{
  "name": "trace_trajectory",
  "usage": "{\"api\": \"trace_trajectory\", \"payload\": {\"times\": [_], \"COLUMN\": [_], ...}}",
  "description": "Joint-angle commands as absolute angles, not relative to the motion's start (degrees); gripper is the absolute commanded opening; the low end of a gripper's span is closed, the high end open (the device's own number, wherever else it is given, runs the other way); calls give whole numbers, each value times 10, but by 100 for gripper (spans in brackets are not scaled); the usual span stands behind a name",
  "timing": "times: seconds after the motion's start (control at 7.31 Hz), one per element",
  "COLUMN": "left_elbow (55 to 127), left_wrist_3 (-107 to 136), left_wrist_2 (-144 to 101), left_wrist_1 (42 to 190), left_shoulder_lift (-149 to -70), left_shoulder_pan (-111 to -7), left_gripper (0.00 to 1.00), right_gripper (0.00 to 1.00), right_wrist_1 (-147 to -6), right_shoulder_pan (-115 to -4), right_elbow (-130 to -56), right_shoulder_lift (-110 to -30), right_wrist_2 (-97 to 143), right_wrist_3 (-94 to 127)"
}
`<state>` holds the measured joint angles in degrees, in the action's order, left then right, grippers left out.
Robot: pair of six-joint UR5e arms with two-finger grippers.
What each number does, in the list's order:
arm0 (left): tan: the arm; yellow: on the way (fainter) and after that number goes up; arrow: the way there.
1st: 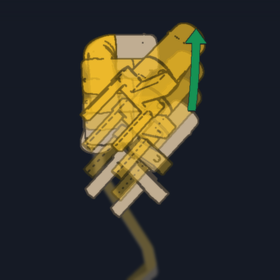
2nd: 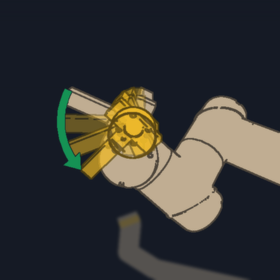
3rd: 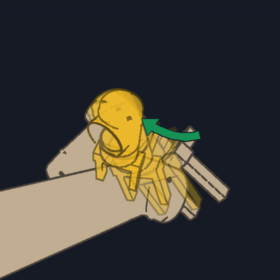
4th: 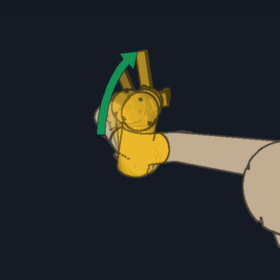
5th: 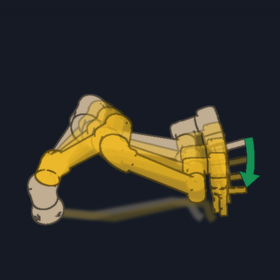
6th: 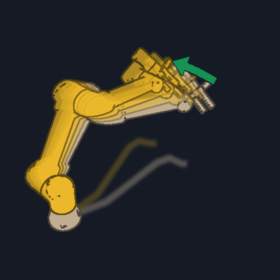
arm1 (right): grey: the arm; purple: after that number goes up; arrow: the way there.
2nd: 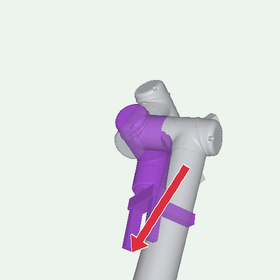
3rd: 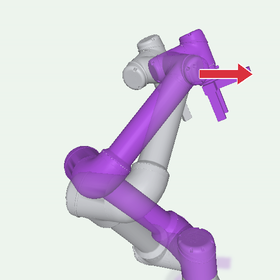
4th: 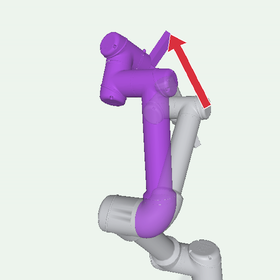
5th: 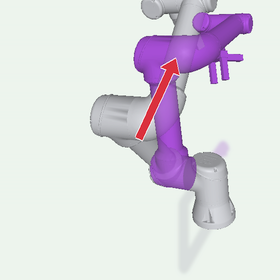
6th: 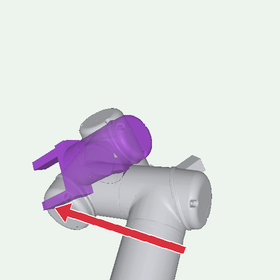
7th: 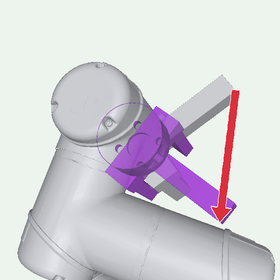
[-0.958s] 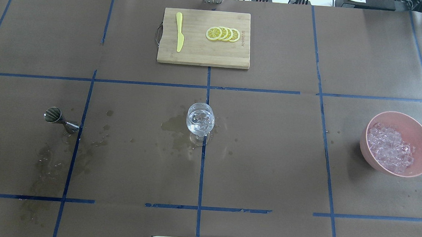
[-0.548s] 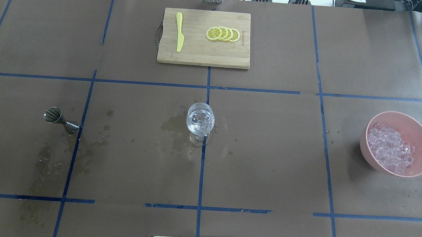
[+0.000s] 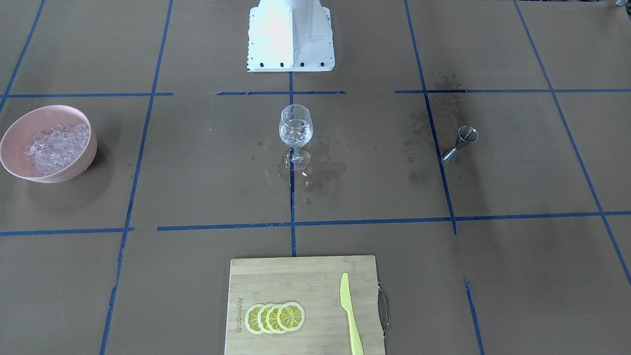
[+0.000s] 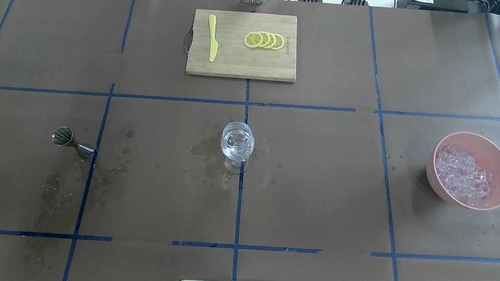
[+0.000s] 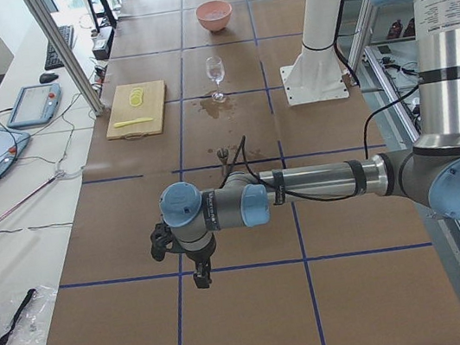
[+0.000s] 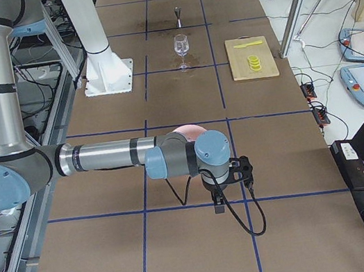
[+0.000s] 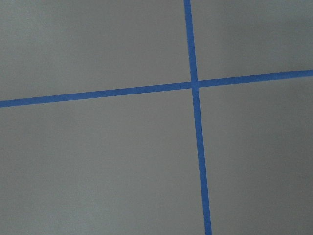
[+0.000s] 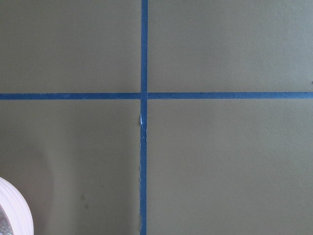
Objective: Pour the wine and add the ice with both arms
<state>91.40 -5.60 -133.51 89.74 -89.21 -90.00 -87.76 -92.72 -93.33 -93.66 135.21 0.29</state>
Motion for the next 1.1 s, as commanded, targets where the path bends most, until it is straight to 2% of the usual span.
{"api": "trace_trajectory", "payload": {"times": [0.0, 0.96], "left_elbow": [915, 926], "left_wrist_3": [-55, -54], "left_wrist_2": [-1335, -1336], "left_wrist_1": [897, 898], "left_shoulder_lift": [-893, -902], "left_shoulder_pan": [-900, -901], "left_gripper": [100, 100], "right_gripper": [100, 100], "right_wrist_1": [-875, -872], "right_shoulder_pan": [-927, -926], "right_elbow": [-929, -911], "right_shoulder_lift": [-938, -930], "right_wrist_2": [1360, 1361], "right_wrist_3": [4, 1]}}
